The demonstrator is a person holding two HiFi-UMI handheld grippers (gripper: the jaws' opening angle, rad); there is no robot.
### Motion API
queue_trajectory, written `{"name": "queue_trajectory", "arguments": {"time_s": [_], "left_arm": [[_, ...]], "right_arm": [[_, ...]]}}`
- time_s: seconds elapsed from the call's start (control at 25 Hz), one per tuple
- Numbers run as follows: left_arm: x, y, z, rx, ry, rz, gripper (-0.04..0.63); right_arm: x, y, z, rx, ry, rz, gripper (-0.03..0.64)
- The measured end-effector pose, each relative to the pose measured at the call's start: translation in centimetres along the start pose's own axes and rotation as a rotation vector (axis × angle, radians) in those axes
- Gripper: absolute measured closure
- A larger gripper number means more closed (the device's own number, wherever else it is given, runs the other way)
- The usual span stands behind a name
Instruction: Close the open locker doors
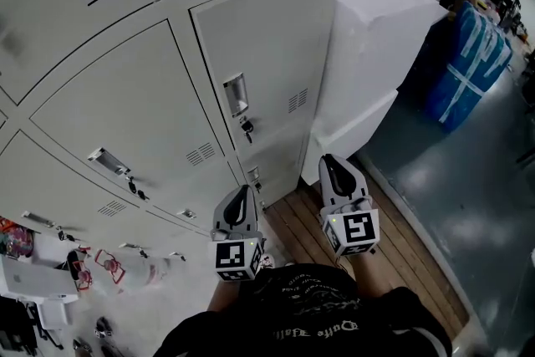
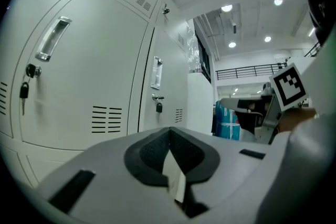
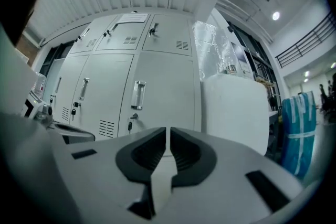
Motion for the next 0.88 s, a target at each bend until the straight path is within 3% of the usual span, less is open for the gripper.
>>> {"name": "queue_trajectory", "arguments": {"time_s": [0.28, 0.4, 0.88], "left_arm": [[-0.6, 0.3, 0.2, -0.021, 0.034, 0.01, 0.588], [-0.8, 0.4, 0.4, -0.047, 0.063, 0.051, 0.588], [-0.2, 0.9, 1.4, -0.012, 0.009, 0.033, 0.588]], "right_arm": [[0.8, 2.2, 1.2, 0.063, 0.022, 0.031, 0.591], [0.9, 2.3, 1.2, 0.052, 0.019, 0.024, 0.598], [2.6, 2.0, 0.9, 0.043, -0.038, 0.074, 0.612]]}}
Point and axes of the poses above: the fingertips, and each gripper's own axes: z backward along the fingers, x to its left, y out of its underside, the point moved 8 cm from there along z, backward along the fingers, and after that the axes turned 4 degrees about y, right-handed, at the moved point
